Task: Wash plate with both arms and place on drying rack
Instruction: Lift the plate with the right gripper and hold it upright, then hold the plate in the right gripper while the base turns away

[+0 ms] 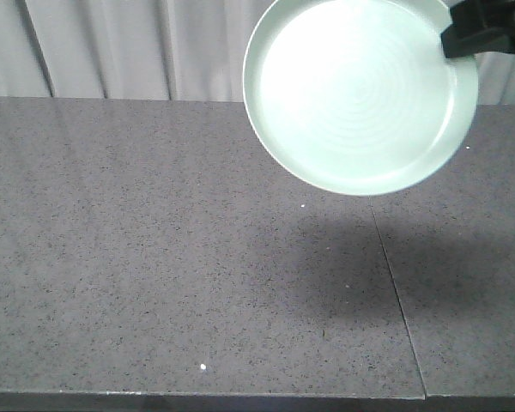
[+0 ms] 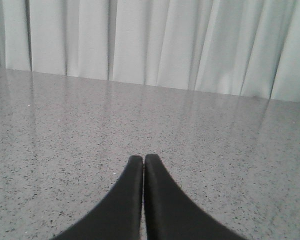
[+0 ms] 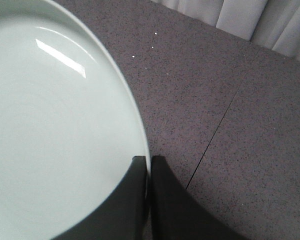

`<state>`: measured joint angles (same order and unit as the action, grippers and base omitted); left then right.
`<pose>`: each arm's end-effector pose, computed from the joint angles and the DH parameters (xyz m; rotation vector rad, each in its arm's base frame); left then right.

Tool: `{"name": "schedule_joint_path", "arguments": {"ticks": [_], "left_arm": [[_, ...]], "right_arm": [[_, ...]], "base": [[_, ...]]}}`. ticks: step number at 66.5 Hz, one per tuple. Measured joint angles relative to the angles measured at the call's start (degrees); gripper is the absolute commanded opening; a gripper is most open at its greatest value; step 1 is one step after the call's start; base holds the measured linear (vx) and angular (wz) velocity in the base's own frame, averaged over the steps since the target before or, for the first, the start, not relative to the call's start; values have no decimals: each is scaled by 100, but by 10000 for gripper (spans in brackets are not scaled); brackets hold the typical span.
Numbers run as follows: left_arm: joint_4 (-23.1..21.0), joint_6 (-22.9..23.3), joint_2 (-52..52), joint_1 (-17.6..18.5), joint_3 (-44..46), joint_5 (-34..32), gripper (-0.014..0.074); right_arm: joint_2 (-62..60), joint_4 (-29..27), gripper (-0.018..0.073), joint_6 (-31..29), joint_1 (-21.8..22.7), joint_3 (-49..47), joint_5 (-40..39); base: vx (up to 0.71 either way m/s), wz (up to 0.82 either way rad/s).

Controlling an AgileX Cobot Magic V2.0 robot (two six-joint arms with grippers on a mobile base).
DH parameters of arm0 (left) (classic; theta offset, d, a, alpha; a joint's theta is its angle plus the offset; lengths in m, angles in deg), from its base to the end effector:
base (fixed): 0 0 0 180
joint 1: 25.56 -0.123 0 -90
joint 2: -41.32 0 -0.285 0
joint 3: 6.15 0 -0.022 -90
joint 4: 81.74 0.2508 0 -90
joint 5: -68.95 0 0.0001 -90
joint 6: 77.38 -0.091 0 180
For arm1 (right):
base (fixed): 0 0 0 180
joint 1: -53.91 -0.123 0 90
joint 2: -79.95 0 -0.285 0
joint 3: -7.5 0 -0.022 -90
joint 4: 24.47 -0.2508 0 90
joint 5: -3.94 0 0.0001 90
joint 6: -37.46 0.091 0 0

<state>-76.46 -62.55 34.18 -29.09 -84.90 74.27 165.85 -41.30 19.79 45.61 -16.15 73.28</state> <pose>0.0566 0.0043 0.1964 -0.1882 1.5809 -0.0754 0.2514 0.0616 0.4863 -0.5312 2.2025 0.2823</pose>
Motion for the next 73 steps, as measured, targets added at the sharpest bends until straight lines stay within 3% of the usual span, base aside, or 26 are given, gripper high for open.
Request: {"name": "schedule_joint_path", "arguments": {"ticks": [22,32,50,73], "left_arm": [[0,0,0,0,0,0,-6],[0,0,0,0,0,0,-6],[0,0,0,0,0,0,-6],[0,0,0,0,0,0,-6]], "right_arm": [[-3505,-69,-5,0,0,4327,-2053],[-4905,-68,-5,374,0,5822,-2368],[-6188,-61,-5,661,0,6634,-2435],[-6261,-61,-5,711,0,6655,-2467]], "base": [[0,0],[0,0],[0,0],[0,0]]}}
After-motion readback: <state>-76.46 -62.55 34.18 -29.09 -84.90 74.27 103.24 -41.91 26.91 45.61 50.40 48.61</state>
